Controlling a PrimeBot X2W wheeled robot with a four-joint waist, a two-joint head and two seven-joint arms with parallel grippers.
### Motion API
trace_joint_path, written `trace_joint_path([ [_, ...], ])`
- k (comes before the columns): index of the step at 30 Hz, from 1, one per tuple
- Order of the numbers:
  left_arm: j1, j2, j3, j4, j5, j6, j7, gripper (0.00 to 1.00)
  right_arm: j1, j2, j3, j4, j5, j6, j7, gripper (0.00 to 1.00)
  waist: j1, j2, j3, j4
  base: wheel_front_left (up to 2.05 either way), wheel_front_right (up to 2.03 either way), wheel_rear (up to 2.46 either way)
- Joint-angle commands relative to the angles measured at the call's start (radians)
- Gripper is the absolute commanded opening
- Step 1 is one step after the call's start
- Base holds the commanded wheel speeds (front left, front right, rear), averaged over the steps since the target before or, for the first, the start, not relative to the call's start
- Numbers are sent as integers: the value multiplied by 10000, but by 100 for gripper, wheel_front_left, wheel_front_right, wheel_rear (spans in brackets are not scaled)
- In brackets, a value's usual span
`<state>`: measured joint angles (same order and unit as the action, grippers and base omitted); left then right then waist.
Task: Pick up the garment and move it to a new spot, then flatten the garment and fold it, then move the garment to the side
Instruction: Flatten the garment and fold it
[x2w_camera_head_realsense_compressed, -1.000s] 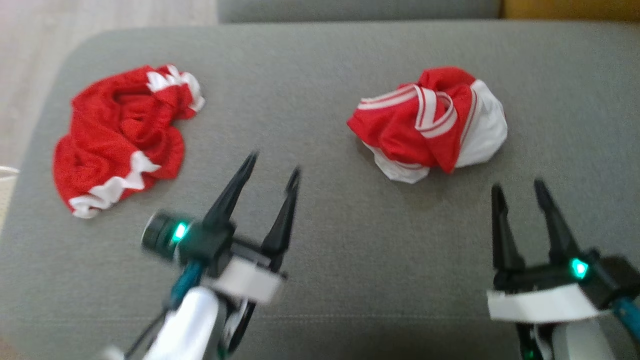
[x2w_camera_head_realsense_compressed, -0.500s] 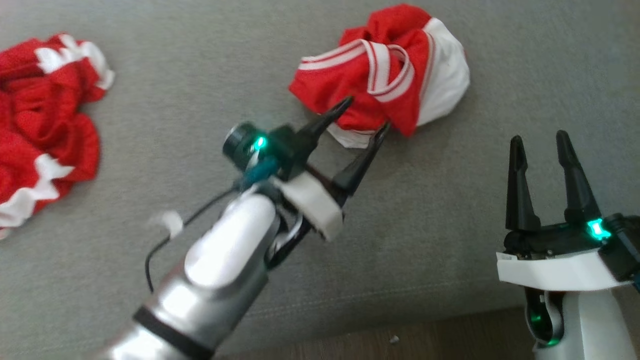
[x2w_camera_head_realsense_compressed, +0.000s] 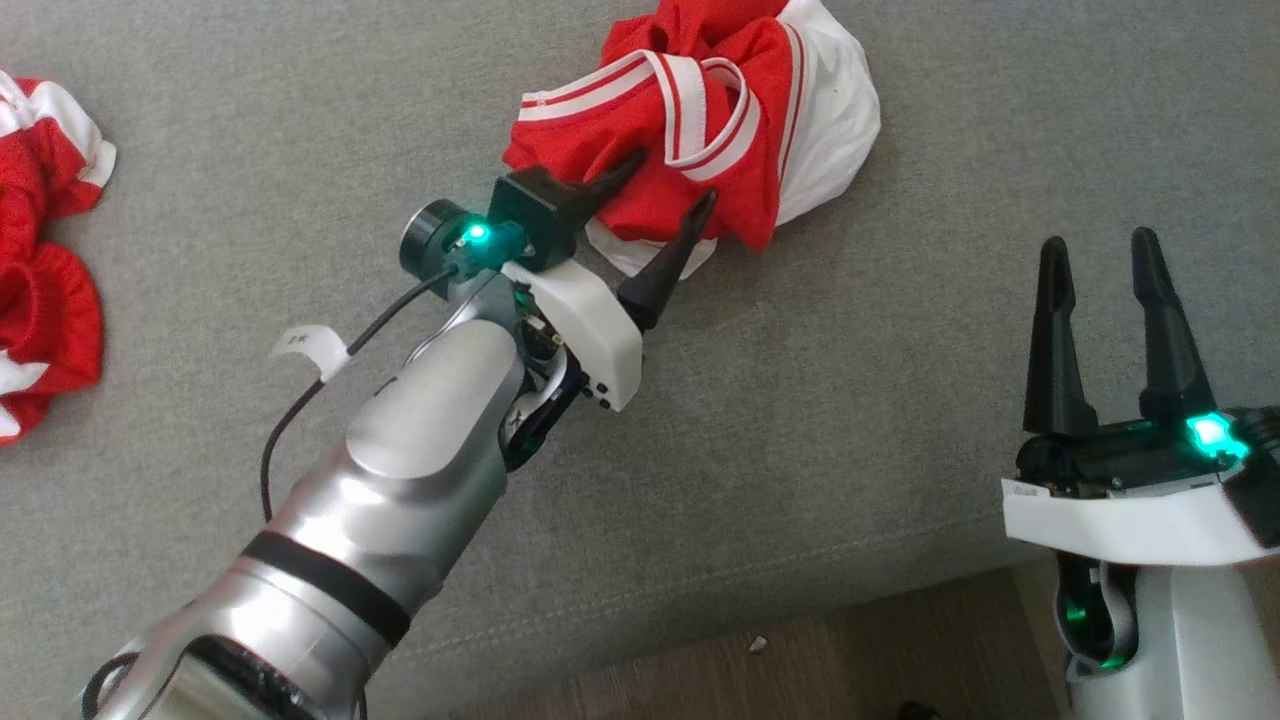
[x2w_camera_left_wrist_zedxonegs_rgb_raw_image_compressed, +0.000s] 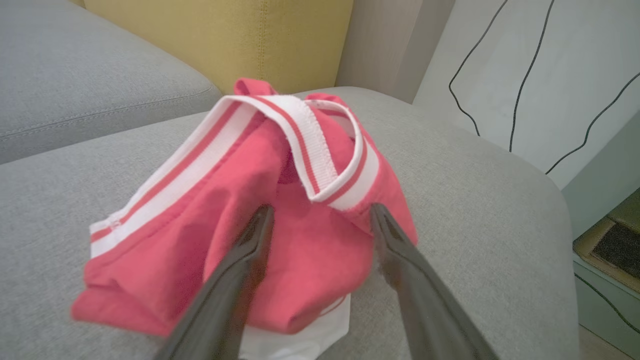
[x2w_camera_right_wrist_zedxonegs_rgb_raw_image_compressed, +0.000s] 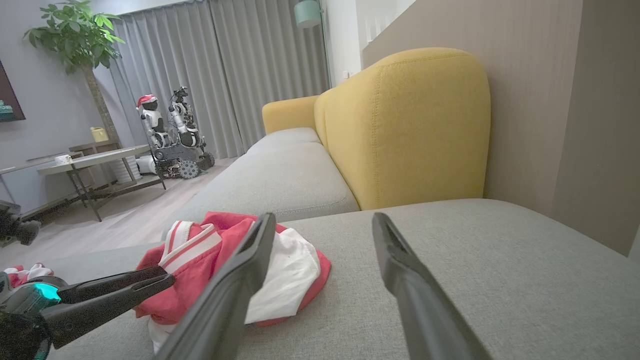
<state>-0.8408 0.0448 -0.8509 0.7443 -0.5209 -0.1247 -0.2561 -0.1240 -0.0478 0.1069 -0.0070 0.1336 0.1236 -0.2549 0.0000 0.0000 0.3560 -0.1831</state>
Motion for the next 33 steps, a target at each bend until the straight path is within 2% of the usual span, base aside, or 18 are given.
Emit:
trace_joint_path([
  [1,-443,55,214,-192,-99,-58,-35,100,-150,-24,241,-372,119,71,-69,100,0,0,-10,-14,0,0,0],
  [7,-602,55,-289,-245,-473,-58,-51,100,-135,-24,378,-270,299,71,-69,100,0,0,-87,-155,0,0,0],
  [8,-640,55,-300,-251,-497,-58,-52,76,-131,-24,357,-257,410,71,-69,100,0,0,-104,-192,0,0,0],
  [9,-670,55,-293,-252,-496,-58,-53,46,-128,-24,366,-217,465,71,-69,100,0,0,-138,-237,0,0,0],
  [10,-697,55,-228,-286,-471,-58,-53,32,-121,-24,402,-170,464,71,-69,100,0,0,-174,-279,0,0,0],
  [11,-696,55,-155,-299,-444,-55,-54,3,-109,-24,437,-134,466,71,-69,100,0,0,-212,-323,0,0,0],
  [12,-692,55,-95,-304,-411,-55,-54,0,-91,-24,466,-107,488,71,-69,100,0,0,-249,-369,0,0,0],
  [16,-602,61,-12,-192,-294,-57,-55,0,45,-24,643,13,593,71,-69,100,0,0,-541,-622,0,0,0],
  [20,-949,58,-371,-602,-1068,-58,-56,0,52,-24,671,-20,712,71,-69,100,0,0,-780,-833,0,0,0],
  [25,-2752,57,-583,-755,-1490,-58,42,0,61,-24,840,-53,1011,71,-69,100,0,0,-1125,-1218,0,0,0],
  [31,-5274,105,-280,-1181,-2084,-58,49,0,96,-24,1092,-257,1597,71,-69,100,0,0,-1184,-1627,0,0,0],
  [33,-5633,161,-181,-1311,-2165,-58,28,0,102,-24,1077,-288,1648,71,-69,100,0,0,-1184,-1636,0,0,0],
])
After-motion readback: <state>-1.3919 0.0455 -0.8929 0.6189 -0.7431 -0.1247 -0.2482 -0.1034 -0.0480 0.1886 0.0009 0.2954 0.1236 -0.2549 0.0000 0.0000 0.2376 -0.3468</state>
